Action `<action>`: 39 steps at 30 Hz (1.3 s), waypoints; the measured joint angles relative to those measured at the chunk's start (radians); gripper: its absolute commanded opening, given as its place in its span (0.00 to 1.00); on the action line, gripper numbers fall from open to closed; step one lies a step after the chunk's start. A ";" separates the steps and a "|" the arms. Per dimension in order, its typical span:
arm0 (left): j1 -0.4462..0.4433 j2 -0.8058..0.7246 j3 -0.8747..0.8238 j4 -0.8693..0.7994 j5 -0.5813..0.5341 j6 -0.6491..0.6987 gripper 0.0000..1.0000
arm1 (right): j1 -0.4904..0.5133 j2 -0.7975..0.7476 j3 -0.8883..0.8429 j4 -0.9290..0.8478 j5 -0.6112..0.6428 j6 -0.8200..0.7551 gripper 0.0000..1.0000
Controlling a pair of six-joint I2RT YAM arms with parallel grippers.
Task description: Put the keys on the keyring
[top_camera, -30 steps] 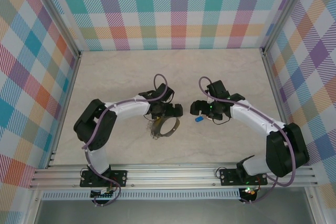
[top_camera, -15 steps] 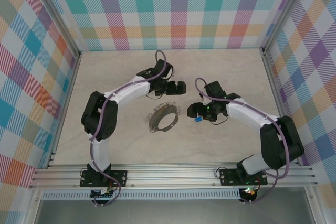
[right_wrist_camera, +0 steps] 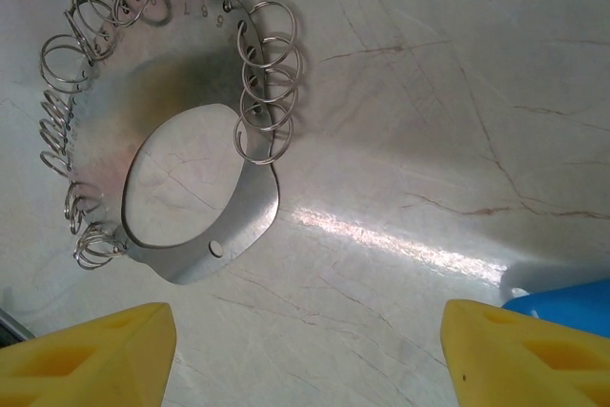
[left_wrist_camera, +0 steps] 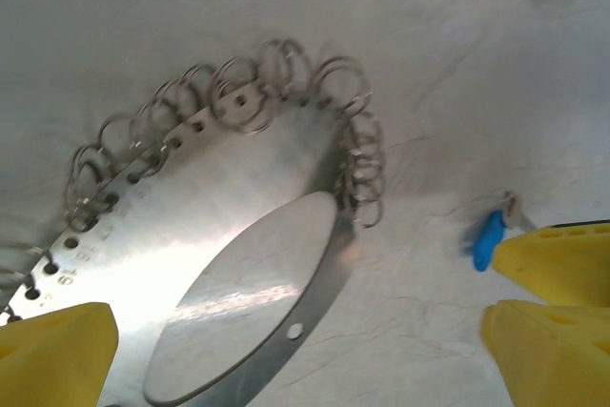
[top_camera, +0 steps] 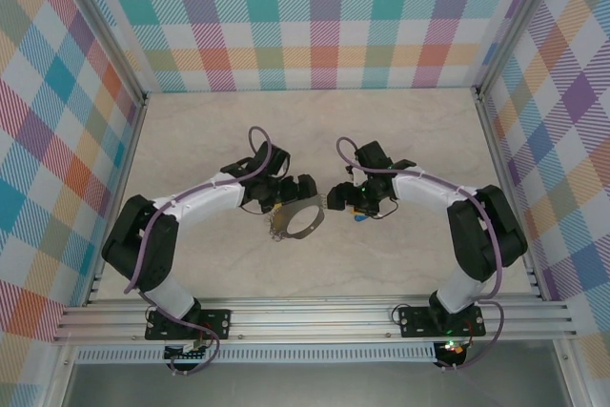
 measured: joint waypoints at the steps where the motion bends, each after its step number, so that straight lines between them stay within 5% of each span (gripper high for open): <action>1: 0.000 0.000 -0.010 0.003 0.000 -0.002 1.00 | 0.000 0.001 0.000 0.000 0.000 0.000 0.74; 19: 0.013 0.151 0.058 0.034 0.007 0.049 1.00 | 0.017 0.002 0.009 0.002 0.003 0.001 0.74; 39: 0.118 0.344 0.459 -0.096 0.037 0.212 1.00 | 0.063 0.087 0.088 0.010 0.030 -0.019 0.69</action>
